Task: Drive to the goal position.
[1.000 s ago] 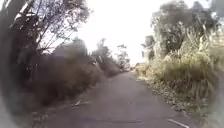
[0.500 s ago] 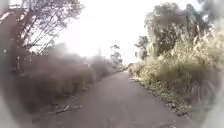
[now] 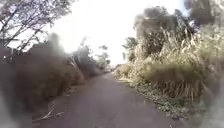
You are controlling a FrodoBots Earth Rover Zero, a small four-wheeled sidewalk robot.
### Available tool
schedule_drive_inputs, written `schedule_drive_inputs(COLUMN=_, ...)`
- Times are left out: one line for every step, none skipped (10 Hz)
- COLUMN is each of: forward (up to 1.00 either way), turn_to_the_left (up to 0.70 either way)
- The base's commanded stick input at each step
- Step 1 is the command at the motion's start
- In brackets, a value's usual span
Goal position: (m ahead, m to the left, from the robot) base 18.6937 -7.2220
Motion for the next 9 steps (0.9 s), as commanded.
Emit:
schedule_drive_inputs(forward=0.5, turn_to_the_left=0.0)
schedule_drive_inputs(forward=0.5, turn_to_the_left=0.0)
schedule_drive_inputs(forward=0.5, turn_to_the_left=0.0)
schedule_drive_inputs(forward=0.5, turn_to_the_left=0.0)
schedule_drive_inputs(forward=0.5, turn_to_the_left=0.0)
schedule_drive_inputs(forward=0.5, turn_to_the_left=0.0)
schedule_drive_inputs(forward=0.5, turn_to_the_left=0.0)
schedule_drive_inputs(forward=0.5, turn_to_the_left=0.0)
schedule_drive_inputs(forward=0.5, turn_to_the_left=0.0)
